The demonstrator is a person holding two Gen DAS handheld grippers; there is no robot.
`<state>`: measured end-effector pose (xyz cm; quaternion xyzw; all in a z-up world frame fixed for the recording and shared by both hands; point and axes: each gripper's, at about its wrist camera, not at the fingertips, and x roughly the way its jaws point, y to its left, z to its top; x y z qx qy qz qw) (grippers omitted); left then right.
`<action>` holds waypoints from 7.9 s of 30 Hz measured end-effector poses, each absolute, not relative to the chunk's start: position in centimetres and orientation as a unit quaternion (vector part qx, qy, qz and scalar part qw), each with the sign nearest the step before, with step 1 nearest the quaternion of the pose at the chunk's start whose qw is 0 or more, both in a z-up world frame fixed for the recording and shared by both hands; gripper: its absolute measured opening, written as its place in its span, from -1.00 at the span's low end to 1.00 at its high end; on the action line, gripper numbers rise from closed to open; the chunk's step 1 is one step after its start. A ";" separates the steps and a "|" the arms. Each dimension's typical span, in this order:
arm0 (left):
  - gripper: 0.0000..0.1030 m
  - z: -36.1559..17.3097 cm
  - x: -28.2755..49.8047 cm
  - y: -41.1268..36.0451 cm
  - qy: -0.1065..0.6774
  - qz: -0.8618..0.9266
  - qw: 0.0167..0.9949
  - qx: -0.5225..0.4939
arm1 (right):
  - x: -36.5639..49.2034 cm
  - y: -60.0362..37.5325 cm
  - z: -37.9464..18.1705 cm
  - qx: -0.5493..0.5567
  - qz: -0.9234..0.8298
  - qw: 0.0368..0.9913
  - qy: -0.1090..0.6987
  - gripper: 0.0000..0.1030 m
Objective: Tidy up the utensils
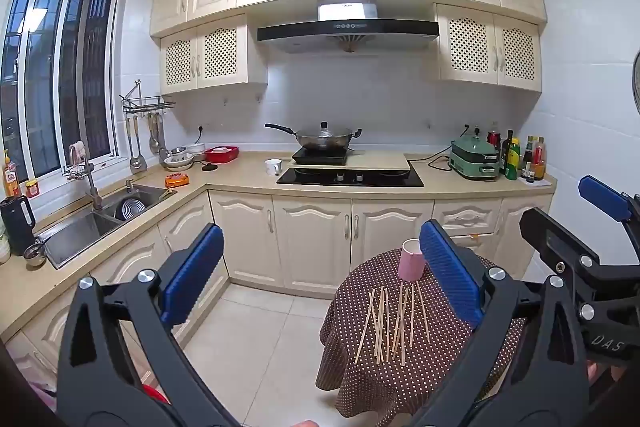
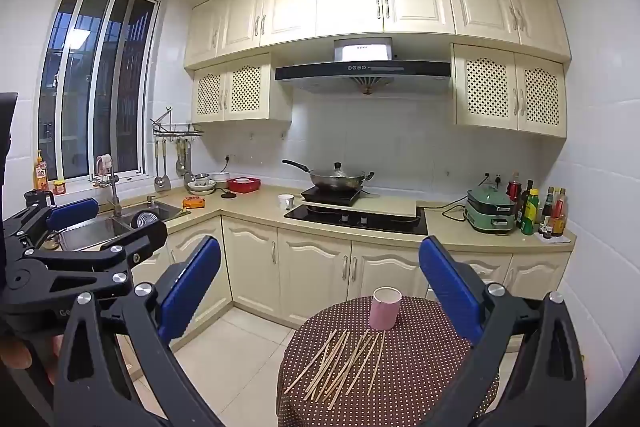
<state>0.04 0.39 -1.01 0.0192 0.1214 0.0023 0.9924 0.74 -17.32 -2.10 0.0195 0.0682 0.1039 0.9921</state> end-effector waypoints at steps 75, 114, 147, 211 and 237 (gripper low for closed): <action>0.87 -17.7 29.1 -4.3 0.388 -0.014 0.919 0.066 | 27.7 -23.2 -18.4 0.065 0.086 0.922 0.371 0.86; -0.08 -39.7 44.5 -7.5 0.654 -0.076 0.752 0.020 | 46.4 -28.7 -36.1 0.051 0.077 0.759 0.645 -0.36; -0.89 -36.6 45.7 -11.1 0.630 -0.106 0.770 0.004 | 49.8 -34.0 -36.1 0.170 0.130 0.741 0.637 -0.93; -0.89 -18.1 48.7 -17.2 0.415 -0.191 0.888 -0.046 | 48.6 -35.8 -17.7 0.096 0.122 0.917 0.368 -0.92; 0.26 -21.1 46.9 -17.2 0.466 -0.166 0.868 -0.035 | 47.1 -36.1 -22.2 0.160 0.112 0.875 0.444 -0.58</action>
